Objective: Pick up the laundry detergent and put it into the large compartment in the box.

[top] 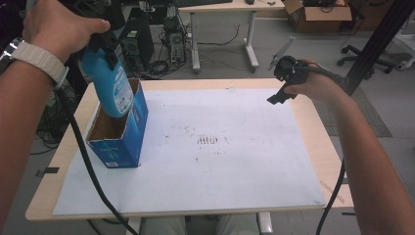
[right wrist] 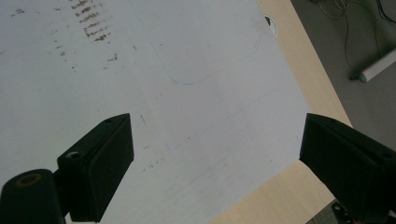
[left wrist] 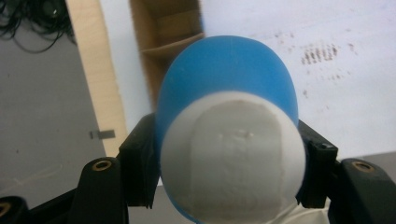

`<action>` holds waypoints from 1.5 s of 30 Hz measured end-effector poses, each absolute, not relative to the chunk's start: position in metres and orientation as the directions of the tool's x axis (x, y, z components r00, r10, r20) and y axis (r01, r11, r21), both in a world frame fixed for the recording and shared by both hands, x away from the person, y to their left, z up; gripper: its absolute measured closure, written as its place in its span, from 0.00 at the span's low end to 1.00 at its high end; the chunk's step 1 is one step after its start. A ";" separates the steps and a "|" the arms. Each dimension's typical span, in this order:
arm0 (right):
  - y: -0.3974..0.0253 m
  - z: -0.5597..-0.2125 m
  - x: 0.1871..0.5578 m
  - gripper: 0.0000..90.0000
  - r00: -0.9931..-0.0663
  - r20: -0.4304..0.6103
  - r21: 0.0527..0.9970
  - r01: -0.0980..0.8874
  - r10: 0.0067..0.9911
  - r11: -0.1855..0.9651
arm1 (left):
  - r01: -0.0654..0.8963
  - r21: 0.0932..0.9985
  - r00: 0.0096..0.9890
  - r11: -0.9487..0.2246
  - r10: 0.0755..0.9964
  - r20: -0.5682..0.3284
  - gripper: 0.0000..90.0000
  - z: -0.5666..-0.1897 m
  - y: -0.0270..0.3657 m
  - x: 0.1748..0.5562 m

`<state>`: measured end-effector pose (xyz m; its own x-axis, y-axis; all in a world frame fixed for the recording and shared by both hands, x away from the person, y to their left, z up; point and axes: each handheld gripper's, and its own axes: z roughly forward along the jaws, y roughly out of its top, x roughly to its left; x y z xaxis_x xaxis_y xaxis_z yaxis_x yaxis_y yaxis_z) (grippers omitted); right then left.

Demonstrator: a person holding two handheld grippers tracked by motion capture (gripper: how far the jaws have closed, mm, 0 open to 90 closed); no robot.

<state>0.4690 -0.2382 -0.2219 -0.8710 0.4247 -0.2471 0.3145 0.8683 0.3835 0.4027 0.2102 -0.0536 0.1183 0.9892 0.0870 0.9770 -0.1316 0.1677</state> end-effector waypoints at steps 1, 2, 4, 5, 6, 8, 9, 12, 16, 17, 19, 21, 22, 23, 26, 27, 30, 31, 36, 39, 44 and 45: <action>-0.238 -0.222 0.469 0.11 -0.871 -0.247 0.384 0.315 0.425 0.868 | 0.977 0.168 0.118 -0.132 0.989 0.087 0.42 -0.054 0.210 0.403; -0.239 -0.222 0.469 0.11 -0.871 -0.247 0.383 0.315 0.425 0.868 | 0.978 0.168 0.107 -0.121 0.990 0.090 0.42 -0.055 0.212 0.403; -0.239 -0.222 0.470 0.11 -0.871 -0.247 0.383 0.315 0.424 0.869 | 0.981 0.179 0.064 -0.080 0.994 0.094 0.42 -0.061 0.220 0.407; -0.239 -0.222 0.470 0.11 -0.871 -0.247 0.383 0.315 0.424 0.869 | 0.981 0.179 0.064 -0.080 0.994 0.094 0.42 -0.061 0.220 0.407; -0.239 -0.222 0.470 0.11 -0.871 -0.246 0.383 0.315 0.425 0.868 | 0.981 0.181 0.056 -0.072 0.994 0.095 0.42 -0.064 0.224 0.408; -0.237 -0.223 0.470 0.11 -0.873 -0.244 0.381 0.313 0.422 0.870 | 0.980 0.193 0.037 -0.056 0.994 0.101 0.42 -0.071 0.228 0.410; -0.237 -0.223 0.470 0.10 -0.874 -0.246 0.379 0.311 0.418 0.872 | 0.979 0.197 0.033 -0.054 0.994 0.105 0.42 -0.075 0.229 0.410; -0.237 -0.223 0.470 0.10 -0.873 -0.247 0.379 0.312 0.420 0.871 | 0.978 0.204 0.023 -0.046 0.993 0.112 0.42 -0.084 0.233 0.411; -0.237 -0.223 0.470 0.10 -0.873 -0.246 0.380 0.314 0.422 0.870 | 0.980 0.196 0.019 -0.041 0.993 0.112 0.42 -0.095 0.236 0.412; -0.237 -0.223 0.470 0.10 -0.873 -0.246 0.380 0.314 0.422 0.870 | 0.980 0.194 0.019 -0.040 0.994 0.112 0.42 -0.099 0.236 0.413; -0.237 -0.224 0.470 0.10 -0.873 -0.246 0.376 0.315 0.421 0.872 | 0.981 0.192 0.018 -0.040 0.994 0.112 0.42 -0.107 0.237 0.414; -0.237 -0.224 0.470 0.10 -0.873 -0.246 0.375 0.315 0.422 0.872 | 0.982 0.186 0.022 -0.042 0.994 0.110 0.42 -0.116 0.237 0.416; -0.236 -0.224 0.470 0.10 -0.872 -0.247 0.375 0.316 0.422 0.872 | 0.982 0.185 0.022 -0.042 0.994 0.106 0.42 -0.121 0.238 0.416; -0.236 -0.225 0.469 0.10 -0.872 -0.246 0.375 0.317 0.423 0.871 | 0.982 0.184 0.024 -0.043 0.995 0.102 0.42 -0.128 0.239 0.417; -0.236 -0.225 0.470 0.10 -0.873 -0.246 0.373 0.315 0.420 0.873 | 0.982 0.184 0.025 -0.043 0.995 0.099 0.42 -0.137 0.241 0.418; -0.237 -0.226 0.470 0.10 -0.873 -0.243 0.377 0.317 0.423 0.871 | 0.984 0.175 0.024 -0.041 0.995 0.099 0.42 -0.145 0.243 0.419; -0.238 -0.229 0.470 0.10 -0.873 -0.239 0.372 0.322 0.426 0.870 | 0.985 0.163 0.030 -0.048 0.993 0.112 0.42 -0.157 0.245 0.420; -0.238 -0.230 0.471 0.10 -0.873 -0.238 0.371 0.324 0.427 0.870 | 0.985 0.162 0.036 -0.055 0.992 0.118 0.42 -0.161 0.245 0.421; -0.238 -0.233 0.471 0.10 -0.873 -0.233 0.369 0.328 0.428 0.870 | 0.985 0.159 0.045 -0.063 0.992 0.116 0.42 -0.185 0.247 0.423; -0.239 -0.233 0.472 0.10 -0.873 -0.230 0.369 0.330 0.429 0.869 | 0.985 0.157 0.048 -0.065 0.993 0.111 0.42 -0.198 0.248 0.424; -0.240 -0.234 0.472 0.10 -0.873 -0.229 0.368 0.332 0.431 0.868 | 0.984 0.156 0.064 -0.081 0.992 0.107 0.42 -0.221 0.249 0.425; -0.240 -0.234 0.472 0.10 -0.873 -0.229 0.368 0.332 0.431 0.868 | 0.984 0.156 0.064 -0.081 0.992 0.107 0.42 -0.221 0.249 0.425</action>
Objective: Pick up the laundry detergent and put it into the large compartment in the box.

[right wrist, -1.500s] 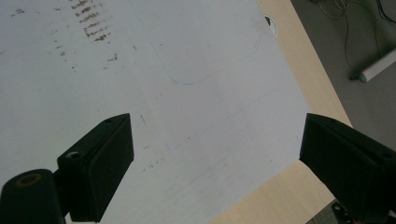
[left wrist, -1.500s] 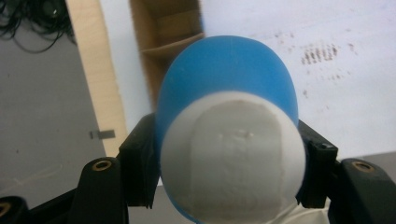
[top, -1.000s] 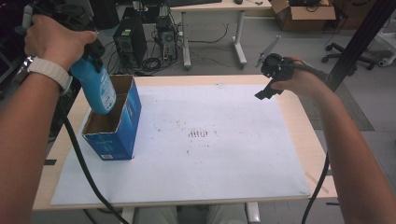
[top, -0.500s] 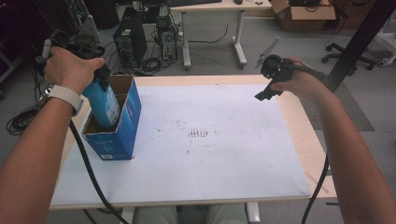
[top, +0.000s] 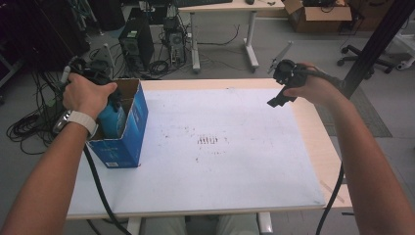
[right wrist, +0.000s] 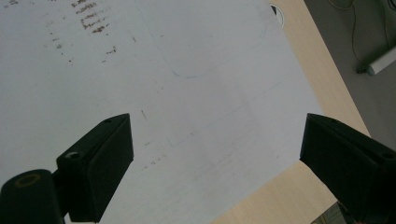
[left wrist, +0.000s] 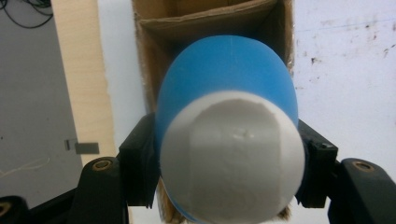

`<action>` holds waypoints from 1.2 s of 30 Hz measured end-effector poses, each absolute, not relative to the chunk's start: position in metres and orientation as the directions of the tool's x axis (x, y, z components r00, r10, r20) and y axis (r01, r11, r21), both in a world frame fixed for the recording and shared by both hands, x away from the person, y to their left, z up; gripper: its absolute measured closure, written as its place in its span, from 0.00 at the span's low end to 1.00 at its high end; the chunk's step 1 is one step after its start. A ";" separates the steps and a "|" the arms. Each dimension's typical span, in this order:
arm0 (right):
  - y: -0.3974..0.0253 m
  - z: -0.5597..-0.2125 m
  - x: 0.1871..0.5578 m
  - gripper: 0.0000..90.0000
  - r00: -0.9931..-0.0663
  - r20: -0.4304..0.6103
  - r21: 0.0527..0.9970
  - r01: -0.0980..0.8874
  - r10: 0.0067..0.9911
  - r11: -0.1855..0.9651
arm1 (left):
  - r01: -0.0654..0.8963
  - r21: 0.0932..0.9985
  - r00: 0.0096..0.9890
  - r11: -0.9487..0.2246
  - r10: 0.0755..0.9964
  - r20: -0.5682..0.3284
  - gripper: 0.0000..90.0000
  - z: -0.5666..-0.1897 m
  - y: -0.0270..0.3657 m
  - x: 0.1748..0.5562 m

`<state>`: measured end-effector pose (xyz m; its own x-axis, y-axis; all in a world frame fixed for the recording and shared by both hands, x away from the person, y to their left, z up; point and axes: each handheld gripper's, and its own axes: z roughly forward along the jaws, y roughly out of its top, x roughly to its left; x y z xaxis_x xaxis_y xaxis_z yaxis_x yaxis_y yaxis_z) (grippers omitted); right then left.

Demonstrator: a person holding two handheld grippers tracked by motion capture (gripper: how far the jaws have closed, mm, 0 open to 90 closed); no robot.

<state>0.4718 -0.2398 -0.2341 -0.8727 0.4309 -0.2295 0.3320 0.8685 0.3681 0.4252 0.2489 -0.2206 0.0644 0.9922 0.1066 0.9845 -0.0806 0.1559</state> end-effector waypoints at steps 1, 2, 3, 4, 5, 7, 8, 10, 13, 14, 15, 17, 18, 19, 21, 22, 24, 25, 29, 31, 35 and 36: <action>-0.240 -0.235 0.472 0.10 -0.872 -0.229 0.368 0.334 0.432 0.868 | 0.983 0.163 0.067 -0.083 0.993 0.102 0.42 -0.228 0.250 0.425; -0.240 -0.235 0.472 0.10 -0.872 -0.229 0.368 0.334 0.432 0.868 | 0.983 0.163 0.067 -0.083 0.993 0.102 0.42 -0.228 0.250 0.425; -0.240 -0.235 0.472 0.10 -0.872 -0.227 0.368 0.335 0.434 0.867 | 0.982 0.168 0.071 -0.088 0.992 0.100 0.42 -0.234 0.250 0.425; -0.240 -0.235 0.472 0.10 -0.871 -0.224 0.371 0.338 0.437 0.865 | 0.982 0.169 0.072 -0.088 0.992 0.100 0.42 -0.236 0.250 0.425; -0.240 -0.235 0.472 0.10 -0.871 -0.224 0.371 0.338 0.437 0.865 | 0.982 0.165 0.071 -0.087 0.992 0.100 0.42 -0.241 0.250 0.425; -0.240 -0.237 0.472 0.10 -0.872 -0.222 0.371 0.339 0.437 0.865 | 0.983 0.163 0.070 -0.085 0.993 0.100 0.42 -0.252 0.251 0.426; -0.240 -0.237 0.472 0.10 -0.872 -0.222 0.371 0.339 0.437 0.865 | 0.983 0.163 0.070 -0.085 0.993 0.100 0.42 -0.252 0.251 0.426; -0.241 -0.238 0.473 0.10 -0.872 -0.221 0.368 0.340 0.437 0.865 | 0.984 0.156 0.074 -0.089 0.992 0.099 0.42 -0.260 0.252 0.427; -0.242 -0.238 0.473 0.10 -0.871 -0.220 0.367 0.343 0.440 0.864 | 0.985 0.147 0.078 -0.093 0.992 0.099 0.42 -0.267 0.252 0.427; -0.242 -0.238 0.473 0.10 -0.871 -0.220 0.367 0.343 0.440 0.864 | 0.985 0.147 0.078 -0.093 0.992 0.099 0.42 -0.267 0.252 0.427; -0.242 -0.239 0.473 0.10 -0.869 -0.218 0.369 0.348 0.444 0.862 | 0.986 0.142 0.078 -0.091 0.992 0.097 0.42 -0.271 0.253 0.428; -0.242 -0.239 0.473 0.10 -0.870 -0.219 0.368 0.346 0.442 0.863 | 0.986 0.142 0.079 -0.092 0.992 0.096 0.42 -0.273 0.253 0.428; -0.242 -0.239 0.473 0.10 -0.871 -0.219 0.367 0.345 0.440 0.864 | 0.985 0.145 0.077 -0.090 0.993 0.094 0.42 -0.274 0.253 0.428; -0.241 -0.239 0.473 0.10 -0.871 -0.219 0.365 0.346 0.441 0.864 | 0.985 0.149 0.077 -0.090 0.993 0.094 0.42 -0.275 0.254 0.428; -0.241 -0.239 0.474 0.10 -0.870 -0.218 0.366 0.347 0.442 0.864 | 0.984 0.146 0.084 -0.097 0.992 0.095 0.42 -0.274 0.254 0.429; -0.241 -0.239 0.474 0.10 -0.870 -0.218 0.365 0.348 0.442 0.863 | 0.985 0.144 0.086 -0.099 0.992 0.096 0.42 -0.274 0.254 0.429; -0.240 -0.240 0.474 0.10 -0.871 -0.218 0.367 0.345 0.440 0.864 | 0.984 0.148 0.082 -0.096 0.992 0.095 0.42 -0.275 0.254 0.429; -0.240 -0.240 0.474 0.10 -0.872 -0.219 0.367 0.343 0.438 0.865 | 0.984 0.148 0.082 -0.096 0.992 0.095 0.42 -0.275 0.254 0.429; -0.239 -0.240 0.473 0.10 -0.873 -0.218 0.365 0.342 0.437 0.866 | 0.984 0.149 0.083 -0.096 0.992 0.095 0.42 -0.275 0.253 0.429; -0.239 -0.239 0.472 0.10 -0.873 -0.219 0.364 0.342 0.436 0.867 | 0.985 0.149 0.078 -0.092 0.993 0.093 0.42 -0.276 0.254 0.429; -0.239 -0.238 0.472 0.10 -0.872 -0.221 0.364 0.342 0.437 0.866 | 0.985 0.148 0.078 -0.090 0.993 0.090 0.41 -0.276 0.254 0.429; -0.239 -0.238 0.471 0.10 -0.872 -0.221 0.362 0.341 0.436 0.867 | 0.985 0.147 0.073 -0.085 0.994 0.084 0.41 -0.276 0.254 0.429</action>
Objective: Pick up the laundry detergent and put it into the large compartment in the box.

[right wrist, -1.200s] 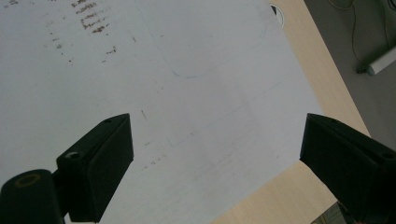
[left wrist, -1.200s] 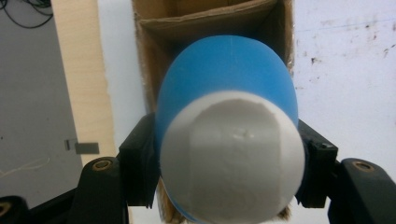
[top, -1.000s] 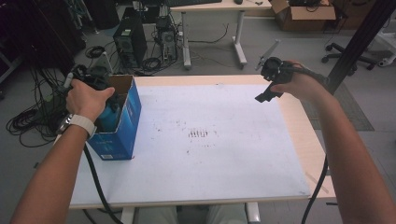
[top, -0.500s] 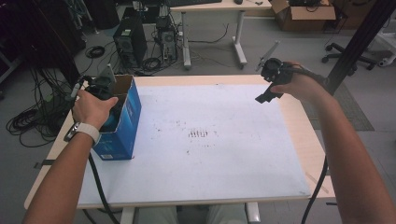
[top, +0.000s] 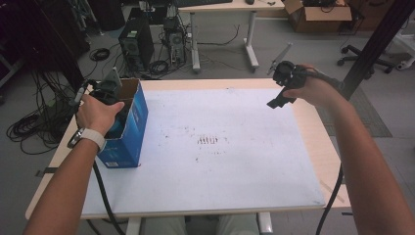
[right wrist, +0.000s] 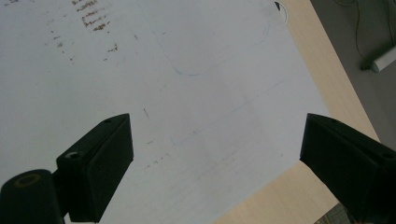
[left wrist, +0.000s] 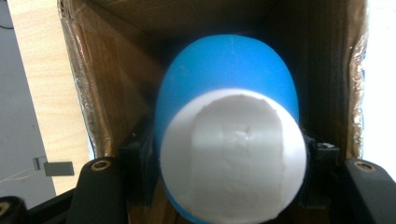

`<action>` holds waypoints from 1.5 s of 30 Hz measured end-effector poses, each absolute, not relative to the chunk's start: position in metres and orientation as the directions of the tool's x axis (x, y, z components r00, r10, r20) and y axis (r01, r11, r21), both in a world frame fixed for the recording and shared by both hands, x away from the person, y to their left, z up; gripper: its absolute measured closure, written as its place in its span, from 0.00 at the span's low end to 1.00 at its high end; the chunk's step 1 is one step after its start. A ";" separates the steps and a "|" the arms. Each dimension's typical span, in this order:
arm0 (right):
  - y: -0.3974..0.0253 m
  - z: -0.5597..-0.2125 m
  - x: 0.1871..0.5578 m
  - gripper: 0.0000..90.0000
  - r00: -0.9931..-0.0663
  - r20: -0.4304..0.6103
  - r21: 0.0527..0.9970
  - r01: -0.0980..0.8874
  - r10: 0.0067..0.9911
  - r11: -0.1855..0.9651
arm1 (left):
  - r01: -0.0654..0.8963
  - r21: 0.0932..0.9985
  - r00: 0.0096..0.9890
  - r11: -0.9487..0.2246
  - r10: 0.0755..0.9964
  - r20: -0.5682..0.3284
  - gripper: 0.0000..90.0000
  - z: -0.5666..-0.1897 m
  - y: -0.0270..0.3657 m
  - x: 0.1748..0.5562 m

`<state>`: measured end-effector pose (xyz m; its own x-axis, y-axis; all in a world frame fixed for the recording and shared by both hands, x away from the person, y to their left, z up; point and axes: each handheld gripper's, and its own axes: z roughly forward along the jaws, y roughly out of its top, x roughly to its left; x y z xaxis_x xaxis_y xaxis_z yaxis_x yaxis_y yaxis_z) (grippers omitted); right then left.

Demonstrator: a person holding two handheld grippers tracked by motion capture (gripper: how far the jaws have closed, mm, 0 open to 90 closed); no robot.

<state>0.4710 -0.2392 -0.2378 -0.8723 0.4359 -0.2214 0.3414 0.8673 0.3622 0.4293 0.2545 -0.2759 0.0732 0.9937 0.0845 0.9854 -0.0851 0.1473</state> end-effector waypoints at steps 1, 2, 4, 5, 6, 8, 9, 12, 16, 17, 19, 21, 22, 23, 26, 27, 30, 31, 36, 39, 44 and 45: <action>-0.239 -0.238 0.471 0.10 -0.872 -0.221 0.362 0.341 0.436 0.867 | 0.985 0.147 0.073 -0.085 0.994 0.084 0.41 -0.276 0.254 0.429; -0.239 -0.238 0.470 0.10 -0.872 -0.222 0.361 0.342 0.436 0.868 | 0.986 0.146 0.074 -0.086 0.994 0.083 0.41 -0.276 0.255 0.429; -0.239 -0.238 0.470 0.10 -0.873 -0.222 0.361 0.339 0.433 0.869 | 0.986 0.147 0.074 -0.084 0.994 0.077 0.40 -0.276 0.255 0.429; -0.239 -0.238 0.469 0.10 -0.873 -0.221 0.360 0.342 0.436 0.868 | 0.987 0.142 0.070 -0.079 0.995 0.069 0.40 -0.276 0.256 0.429; -0.239 -0.238 0.469 0.10 -0.873 -0.220 0.359 0.341 0.434 0.869 | 0.987 0.142 0.069 -0.077 0.995 0.066 0.38 -0.276 0.256 0.429; -0.239 -0.238 0.469 0.10 -0.874 -0.220 0.359 0.340 0.433 0.869 | 0.988 0.137 0.068 -0.076 0.996 0.066 0.35 -0.276 0.257 0.429; -0.239 -0.238 0.469 0.10 -0.874 -0.219 0.358 0.341 0.434 0.869 | 0.988 0.134 0.067 -0.075 0.996 0.061 0.35 -0.276 0.257 0.429; -0.239 -0.238 0.468 0.10 -0.874 -0.220 0.359 0.341 0.433 0.869 | 0.989 0.135 0.060 -0.067 0.997 0.056 0.35 -0.277 0.258 0.429; -0.239 -0.238 0.468 0.10 -0.874 -0.220 0.357 0.341 0.433 0.870 | 0.988 0.140 0.057 -0.064 0.997 0.049 0.33 -0.275 0.260 0.428; -0.239 -0.238 0.468 0.10 -0.875 -0.219 0.357 0.341 0.432 0.870 | 0.988 0.143 0.056 -0.063 0.997 0.048 0.33 -0.274 0.260 0.428; -0.239 -0.238 0.468 0.10 -0.875 -0.218 0.357 0.342 0.433 0.869 | 0.988 0.141 0.057 -0.063 0.997 0.051 0.32 -0.272 0.259 0.427; -0.239 -0.238 0.468 0.10 -0.875 -0.218 0.358 0.339 0.431 0.870 | 0.988 0.141 0.056 -0.064 0.997 0.056 0.31 -0.270 0.258 0.427; -0.239 -0.238 0.467 0.10 -0.876 -0.218 0.356 0.340 0.431 0.871 | 0.989 0.137 0.055 -0.062 0.997 0.060 0.29 -0.268 0.258 0.426; -0.238 -0.238 0.467 0.10 -0.876 -0.217 0.357 0.338 0.430 0.871 | 0.989 0.133 0.055 -0.062 0.997 0.059 0.28 -0.266 0.258 0.425; -0.238 -0.238 0.466 0.10 -0.877 -0.217 0.357 0.337 0.428 0.871 | 0.989 0.137 0.049 -0.056 0.997 0.058 0.25 -0.264 0.258 0.424; -0.238 -0.238 0.466 0.10 -0.877 -0.217 0.357 0.337 0.428 0.871 | 0.989 0.136 0.048 -0.054 0.998 0.045 0.25 -0.263 0.258 0.423; -0.237 -0.237 0.465 0.10 -0.878 -0.217 0.358 0.336 0.427 0.871 | 0.989 0.140 0.053 -0.057 0.998 0.037 0.24 -0.257 0.257 0.420; -0.238 -0.237 0.464 0.10 -0.878 -0.217 0.358 0.335 0.426 0.872 | 0.988 0.144 0.058 -0.063 0.998 0.037 0.24 -0.255 0.256 0.419; -0.239 -0.235 0.461 0.10 -0.876 -0.218 0.361 0.337 0.430 0.870 | 0.983 0.162 0.085 -0.090 0.996 0.040 0.22 -0.237 0.251 0.415; -0.239 -0.234 0.459 0.10 -0.876 -0.218 0.360 0.337 0.430 0.870 | 0.978 0.170 0.114 -0.121 0.992 0.052 0.22 -0.225 0.245 0.411; -0.240 -0.232 0.456 0.10 -0.875 -0.221 0.362 0.336 0.431 0.869 | 0.973 0.178 0.135 -0.145 0.989 0.066 0.18 -0.210 0.238 0.406; -0.240 -0.231 0.455 0.10 -0.875 -0.222 0.364 0.335 0.430 0.869 | 0.972 0.180 0.139 -0.149 0.988 0.066 0.18 -0.206 0.237 0.404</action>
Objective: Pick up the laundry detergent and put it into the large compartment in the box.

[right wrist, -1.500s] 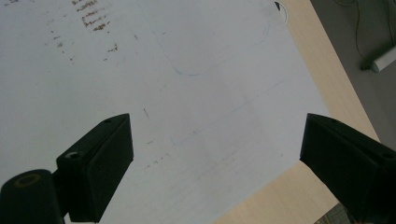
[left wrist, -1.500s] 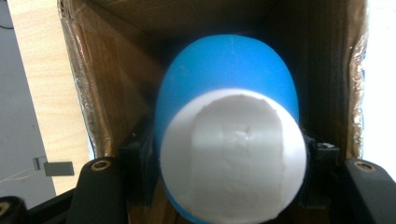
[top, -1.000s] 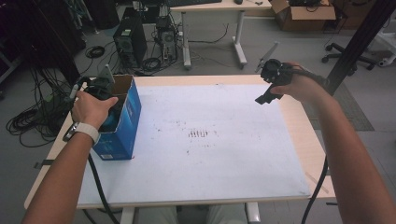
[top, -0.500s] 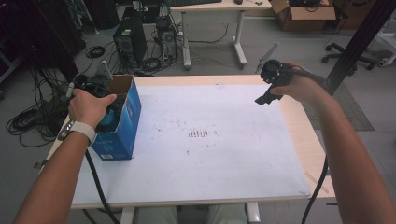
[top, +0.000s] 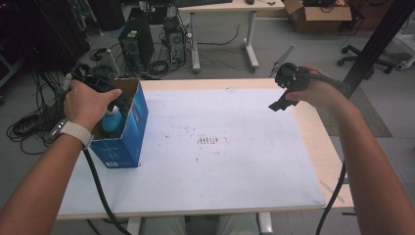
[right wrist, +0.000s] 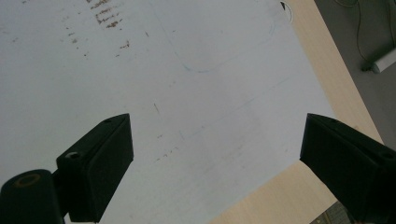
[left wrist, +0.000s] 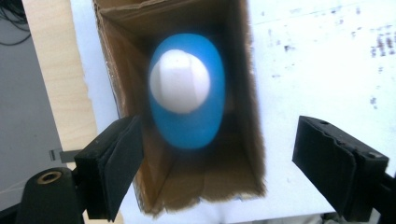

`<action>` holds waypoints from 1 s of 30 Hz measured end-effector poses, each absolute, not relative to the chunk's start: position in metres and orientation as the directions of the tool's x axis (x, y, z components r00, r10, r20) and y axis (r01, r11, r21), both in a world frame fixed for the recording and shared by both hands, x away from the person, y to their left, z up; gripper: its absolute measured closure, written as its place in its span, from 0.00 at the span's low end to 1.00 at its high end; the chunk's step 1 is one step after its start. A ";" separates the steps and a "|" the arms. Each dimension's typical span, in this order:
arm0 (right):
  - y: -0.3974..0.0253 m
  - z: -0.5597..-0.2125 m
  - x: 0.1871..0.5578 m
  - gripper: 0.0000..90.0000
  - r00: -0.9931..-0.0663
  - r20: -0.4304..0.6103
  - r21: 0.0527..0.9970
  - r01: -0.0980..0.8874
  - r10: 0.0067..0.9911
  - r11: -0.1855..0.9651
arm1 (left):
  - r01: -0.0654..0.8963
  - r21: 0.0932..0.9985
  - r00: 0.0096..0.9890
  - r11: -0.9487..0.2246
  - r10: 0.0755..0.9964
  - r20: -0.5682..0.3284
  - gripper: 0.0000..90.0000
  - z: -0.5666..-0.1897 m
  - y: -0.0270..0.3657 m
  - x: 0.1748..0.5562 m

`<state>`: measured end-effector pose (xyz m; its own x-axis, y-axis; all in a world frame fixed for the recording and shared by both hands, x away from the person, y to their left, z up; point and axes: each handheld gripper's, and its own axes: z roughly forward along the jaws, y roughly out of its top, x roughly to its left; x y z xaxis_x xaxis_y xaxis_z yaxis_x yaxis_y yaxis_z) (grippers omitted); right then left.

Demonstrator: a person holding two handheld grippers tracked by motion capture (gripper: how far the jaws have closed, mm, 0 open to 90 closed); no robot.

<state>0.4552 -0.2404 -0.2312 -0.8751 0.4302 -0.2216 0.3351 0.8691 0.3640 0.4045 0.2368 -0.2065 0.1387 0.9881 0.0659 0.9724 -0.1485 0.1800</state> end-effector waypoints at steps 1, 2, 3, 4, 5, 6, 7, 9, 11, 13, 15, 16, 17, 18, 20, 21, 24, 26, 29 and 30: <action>-0.241 -0.231 0.454 0.10 -0.874 -0.222 0.365 0.338 0.433 0.868 | 0.971 0.179 0.149 -0.159 0.986 0.072 0.18 -0.203 0.235 0.403; -0.241 -0.230 0.454 0.10 -0.873 -0.224 0.365 0.338 0.434 0.868 | 0.969 0.184 0.154 -0.166 0.985 0.078 0.18 -0.200 0.233 0.401; -0.241 -0.230 0.454 0.10 -0.873 -0.224 0.365 0.338 0.434 0.868 | 0.966 0.192 0.158 -0.171 0.984 0.080 0.18 -0.196 0.232 0.399; -0.242 -0.230 0.453 0.10 -0.872 -0.225 0.365 0.339 0.435 0.867 | 0.965 0.198 0.160 -0.173 0.984 0.079 0.18 -0.193 0.231 0.398; -0.242 -0.230 0.452 0.10 -0.872 -0.224 0.365 0.339 0.435 0.867 | 0.963 0.204 0.165 -0.176 0.984 0.073 0.17 -0.187 0.229 0.395; -0.242 -0.230 0.452 0.10 -0.872 -0.224 0.365 0.339 0.435 0.867 | 0.963 0.204 0.165 -0.176 0.984 0.073 0.16 -0.187 0.229 0.395; -0.242 -0.229 0.452 0.10 -0.873 -0.225 0.365 0.337 0.433 0.868 | 0.960 0.210 0.174 -0.185 0.982 0.067 0.16 -0.183 0.228 0.393; -0.243 -0.229 0.451 0.10 -0.873 -0.225 0.364 0.337 0.433 0.868 | 0.954 0.220 0.193 -0.204 0.979 0.070 0.13 -0.177 0.223 0.389; -0.244 -0.230 0.449 0.10 -0.870 -0.225 0.364 0.342 0.438 0.866 | 0.937 0.242 0.239 -0.251 0.968 0.080 0.10 -0.164 0.212 0.379; -0.245 -0.230 0.449 0.10 -0.871 -0.226 0.365 0.339 0.436 0.867 | 0.928 0.255 0.261 -0.273 0.962 0.082 0.10 -0.158 0.207 0.375; -0.246 -0.230 0.448 0.10 -0.869 -0.226 0.365 0.344 0.441 0.865 | 0.913 0.270 0.291 -0.307 0.952 0.097 0.09 -0.151 0.199 0.368; -0.246 -0.230 0.448 0.10 -0.869 -0.225 0.368 0.342 0.440 0.864 | 0.903 0.279 0.311 -0.327 0.945 0.100 0.09 -0.146 0.194 0.363; -0.246 -0.230 0.447 0.10 -0.869 -0.225 0.369 0.343 0.441 0.864 | 0.896 0.286 0.325 -0.340 0.940 0.101 0.09 -0.142 0.191 0.360; -0.247 -0.230 0.446 0.10 -0.868 -0.227 0.368 0.344 0.442 0.864 | 0.890 0.290 0.336 -0.352 0.936 0.104 0.09 -0.139 0.188 0.357; -0.247 -0.230 0.445 0.10 -0.868 -0.228 0.371 0.343 0.442 0.863 | 0.877 0.296 0.362 -0.379 0.926 0.111 0.09 -0.132 0.182 0.351; -0.248 -0.230 0.444 0.10 -0.867 -0.230 0.368 0.343 0.442 0.864 | 0.872 0.298 0.372 -0.388 0.921 0.112 0.09 -0.130 0.179 0.348; -0.249 -0.227 0.442 0.10 -0.863 -0.231 0.380 0.345 0.449 0.858 | 0.840 0.299 0.439 -0.453 0.891 0.117 0.09 -0.122 0.159 0.335; -0.249 -0.226 0.442 0.10 -0.863 -0.233 0.379 0.345 0.449 0.859 | 0.833 0.304 0.449 -0.463 0.886 0.118 0.09 -0.120 0.156 0.333; -0.247 -0.226 0.441 0.10 -0.866 -0.234 0.380 0.337 0.442 0.861 | 0.814 0.312 0.480 -0.490 0.870 0.114 0.08 -0.118 0.145 0.327; -0.247 -0.226 0.441 0.10 -0.866 -0.234 0.380 0.337 0.442 0.861 | 0.808 0.315 0.489 -0.499 0.865 0.114 0.08 -0.118 0.141 0.325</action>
